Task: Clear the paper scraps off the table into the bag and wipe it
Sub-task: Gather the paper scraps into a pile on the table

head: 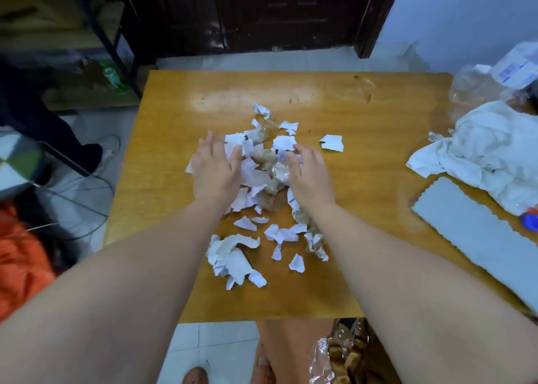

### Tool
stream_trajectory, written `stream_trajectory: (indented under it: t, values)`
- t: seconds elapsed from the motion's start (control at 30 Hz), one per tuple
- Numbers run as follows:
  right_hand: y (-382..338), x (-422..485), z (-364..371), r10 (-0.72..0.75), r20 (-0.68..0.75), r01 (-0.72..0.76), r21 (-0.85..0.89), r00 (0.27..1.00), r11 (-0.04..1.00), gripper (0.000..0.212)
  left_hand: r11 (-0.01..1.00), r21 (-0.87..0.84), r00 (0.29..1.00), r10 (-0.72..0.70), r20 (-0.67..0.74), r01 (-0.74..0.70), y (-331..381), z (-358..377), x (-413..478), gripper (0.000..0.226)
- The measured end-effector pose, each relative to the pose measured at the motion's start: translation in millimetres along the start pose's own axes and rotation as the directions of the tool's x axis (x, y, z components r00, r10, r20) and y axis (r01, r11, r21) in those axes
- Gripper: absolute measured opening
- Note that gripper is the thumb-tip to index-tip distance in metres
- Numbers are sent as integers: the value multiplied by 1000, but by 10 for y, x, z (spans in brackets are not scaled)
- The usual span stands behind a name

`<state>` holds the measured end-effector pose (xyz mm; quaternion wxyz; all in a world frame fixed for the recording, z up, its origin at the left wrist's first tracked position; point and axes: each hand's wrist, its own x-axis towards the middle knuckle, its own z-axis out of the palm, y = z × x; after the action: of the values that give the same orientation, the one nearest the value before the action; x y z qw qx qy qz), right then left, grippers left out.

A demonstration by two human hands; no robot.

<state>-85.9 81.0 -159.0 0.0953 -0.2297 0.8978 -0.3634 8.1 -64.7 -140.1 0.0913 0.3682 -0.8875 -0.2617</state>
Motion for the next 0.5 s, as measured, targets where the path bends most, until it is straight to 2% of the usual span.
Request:
stream_trajectory:
  t: [0.1, 0.2, 0.27, 0.33, 0.4, 0.43, 0.5]
  values:
    - [63, 74, 8, 93, -160, -104, -63, 983, 993, 46, 989, 64, 991, -132, -22, 133, -269, -67, 137, 62]
    - [153, 144, -47, 195, -135, -216, -164, 971, 963, 53, 972, -1, 969, -236, 69, 236, -431, -51, 220, 71]
    - [214, 210, -80, 214, -66, -224, -269, 974, 937, 58, 971, -119, 968, -187, 166, 208, -409, -9, 252, 72]
    - [210, 286, -55, 234, 8, -224, -262, 972, 939, 62, 967, -242, 968, -21, 250, 84, -321, 37, 251, 71]
    - [145, 362, 11, 218, 32, -206, -218, 975, 954, 61, 959, -281, 967, 109, 230, -41, -249, 56, 280, 68]
    - [107, 388, 45, 193, 10, -185, -236, 981, 954, 59, 964, -261, 974, 109, 198, -55, -262, 59, 341, 67]
    - [18, 437, 100, 127, -90, -149, -311, 988, 939, 53, 990, -141, 990, 23, 142, -3, -369, 22, 505, 63]
